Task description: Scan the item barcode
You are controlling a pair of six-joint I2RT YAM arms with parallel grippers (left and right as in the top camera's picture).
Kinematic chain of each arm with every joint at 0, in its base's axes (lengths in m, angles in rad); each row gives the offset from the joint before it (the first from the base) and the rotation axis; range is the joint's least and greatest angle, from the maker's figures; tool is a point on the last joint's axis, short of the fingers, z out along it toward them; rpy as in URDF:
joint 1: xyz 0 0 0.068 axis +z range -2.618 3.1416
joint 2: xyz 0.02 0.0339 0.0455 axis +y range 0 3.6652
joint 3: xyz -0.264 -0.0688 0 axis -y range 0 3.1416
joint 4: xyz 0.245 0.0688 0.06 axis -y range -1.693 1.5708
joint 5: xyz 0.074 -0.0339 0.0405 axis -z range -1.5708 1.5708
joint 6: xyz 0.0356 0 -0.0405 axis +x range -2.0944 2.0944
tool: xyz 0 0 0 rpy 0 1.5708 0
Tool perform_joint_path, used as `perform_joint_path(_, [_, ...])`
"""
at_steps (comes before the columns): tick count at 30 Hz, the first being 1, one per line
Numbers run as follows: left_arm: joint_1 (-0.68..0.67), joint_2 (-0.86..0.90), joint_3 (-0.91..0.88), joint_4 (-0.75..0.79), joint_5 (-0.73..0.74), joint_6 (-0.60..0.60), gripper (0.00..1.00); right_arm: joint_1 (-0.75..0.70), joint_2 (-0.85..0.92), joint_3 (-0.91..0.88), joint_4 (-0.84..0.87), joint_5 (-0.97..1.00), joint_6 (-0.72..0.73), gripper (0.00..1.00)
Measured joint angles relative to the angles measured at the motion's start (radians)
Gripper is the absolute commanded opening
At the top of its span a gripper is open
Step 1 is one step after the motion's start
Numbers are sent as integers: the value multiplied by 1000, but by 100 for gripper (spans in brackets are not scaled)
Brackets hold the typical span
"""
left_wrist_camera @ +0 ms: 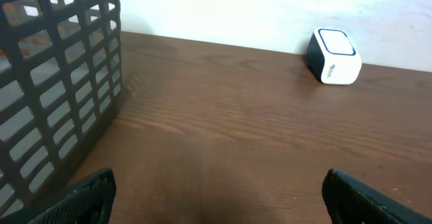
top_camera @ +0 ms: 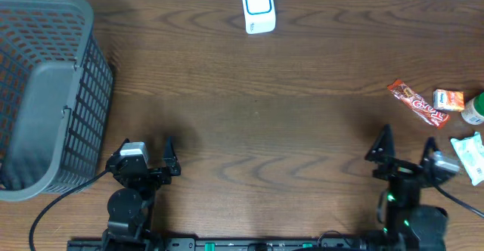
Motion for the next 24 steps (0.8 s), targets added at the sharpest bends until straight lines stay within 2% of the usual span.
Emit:
perform_joint_path(11, [0, 0, 0, 0, 0, 0, 98, 0, -1, -162, 32, -3, 18, 99])
perform_joint_path(24, [0, 0, 0, 0, 0, 0, 98, 0, -1, -167, 37, -26, 18, 99])
